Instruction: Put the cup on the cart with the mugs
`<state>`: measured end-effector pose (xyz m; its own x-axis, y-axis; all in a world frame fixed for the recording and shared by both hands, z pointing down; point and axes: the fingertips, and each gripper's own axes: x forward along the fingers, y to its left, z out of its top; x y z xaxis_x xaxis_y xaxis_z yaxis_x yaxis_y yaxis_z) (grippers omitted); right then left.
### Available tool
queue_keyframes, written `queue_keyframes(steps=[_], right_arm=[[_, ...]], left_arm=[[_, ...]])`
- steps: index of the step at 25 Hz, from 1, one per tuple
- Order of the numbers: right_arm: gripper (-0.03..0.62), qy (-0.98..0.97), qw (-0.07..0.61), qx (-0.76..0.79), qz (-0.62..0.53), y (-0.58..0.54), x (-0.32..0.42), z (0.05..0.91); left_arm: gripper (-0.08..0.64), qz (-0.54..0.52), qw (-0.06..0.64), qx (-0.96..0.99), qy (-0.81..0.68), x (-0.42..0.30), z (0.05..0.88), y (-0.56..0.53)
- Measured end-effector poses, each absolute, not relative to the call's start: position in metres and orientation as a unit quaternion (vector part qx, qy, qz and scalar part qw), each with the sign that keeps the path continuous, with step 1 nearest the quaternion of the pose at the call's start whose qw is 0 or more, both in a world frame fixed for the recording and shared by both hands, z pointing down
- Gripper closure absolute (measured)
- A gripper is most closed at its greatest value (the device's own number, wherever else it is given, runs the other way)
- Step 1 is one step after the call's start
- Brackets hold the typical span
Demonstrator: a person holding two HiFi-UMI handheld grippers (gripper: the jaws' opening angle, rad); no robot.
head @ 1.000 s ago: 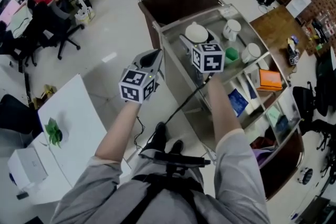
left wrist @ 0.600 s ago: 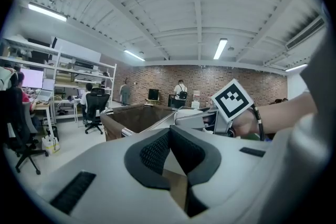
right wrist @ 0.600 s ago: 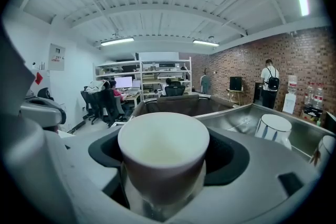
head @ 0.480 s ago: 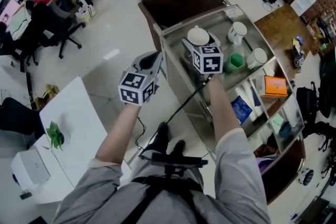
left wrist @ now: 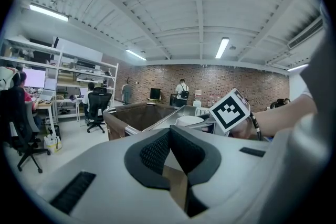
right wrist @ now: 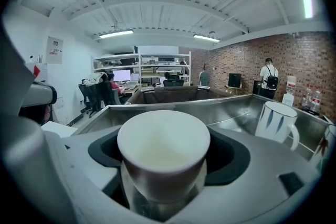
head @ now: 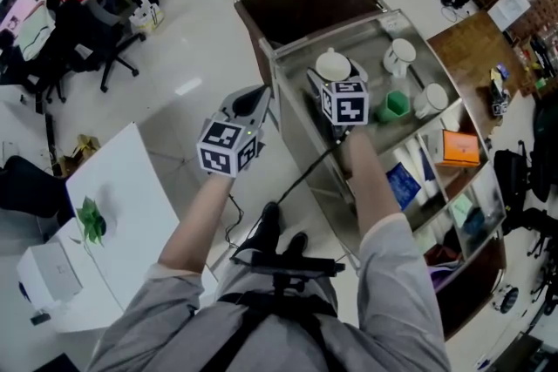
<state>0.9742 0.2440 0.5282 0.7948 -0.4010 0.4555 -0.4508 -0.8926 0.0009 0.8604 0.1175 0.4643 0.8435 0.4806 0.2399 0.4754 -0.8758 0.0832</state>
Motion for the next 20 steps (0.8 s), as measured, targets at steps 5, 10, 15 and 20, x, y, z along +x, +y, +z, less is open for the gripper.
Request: queue_keyframes(steps=[5, 10, 15, 20], right_arm=[[0.139, -0.222, 0.051, 0.946, 0.231, 0.242, 0.975, 0.526], [0.133, -0.224, 0.055, 0.948, 0.219, 0.24, 0.975, 0.511], [0.133, -0.219, 0.05, 0.952, 0.207, 0.246, 0.968, 0.492], [0.133, -0.219, 0.042, 0.957, 0.185, 0.254, 0.951, 0.462]], left_arm=[[0.557, 0.129, 0.011, 0.96, 0.247, 0.858, 0.466, 0.114], [0.557, 0.129, 0.012, 0.961, 0.245, 0.855, 0.467, 0.11], [0.557, 0.126, 0.014, 0.962, 0.242, 0.849, 0.464, 0.111], [0.557, 0.117, 0.013, 0.963, 0.241, 0.833, 0.452, 0.117]])
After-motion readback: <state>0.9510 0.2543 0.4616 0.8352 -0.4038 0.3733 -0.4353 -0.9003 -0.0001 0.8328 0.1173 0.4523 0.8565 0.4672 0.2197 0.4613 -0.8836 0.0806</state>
